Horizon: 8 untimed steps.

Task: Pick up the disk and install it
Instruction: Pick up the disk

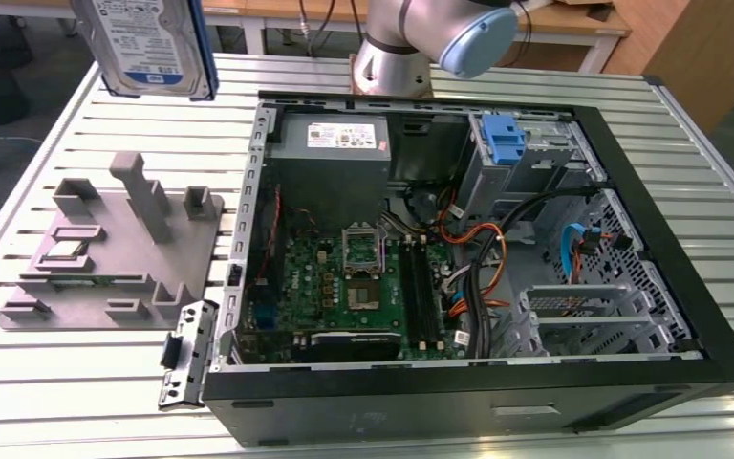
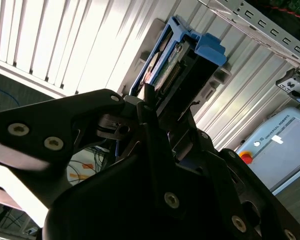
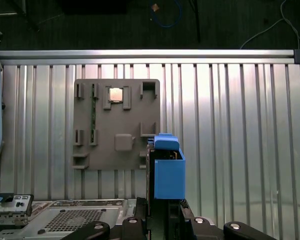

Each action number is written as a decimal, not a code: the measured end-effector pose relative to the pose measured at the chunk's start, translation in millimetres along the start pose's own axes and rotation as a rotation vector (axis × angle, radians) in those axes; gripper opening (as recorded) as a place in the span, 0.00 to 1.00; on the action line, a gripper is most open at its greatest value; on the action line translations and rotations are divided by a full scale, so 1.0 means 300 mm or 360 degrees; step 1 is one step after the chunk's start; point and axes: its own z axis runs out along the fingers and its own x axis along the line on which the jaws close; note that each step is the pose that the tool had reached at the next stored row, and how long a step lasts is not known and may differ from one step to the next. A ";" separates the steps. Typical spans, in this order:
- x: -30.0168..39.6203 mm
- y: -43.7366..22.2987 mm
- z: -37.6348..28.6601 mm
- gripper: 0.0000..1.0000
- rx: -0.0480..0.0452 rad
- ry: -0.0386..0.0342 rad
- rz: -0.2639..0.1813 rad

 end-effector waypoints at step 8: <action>-0.001 -0.028 0.000 0.35 0.0000 0.0000 0.0000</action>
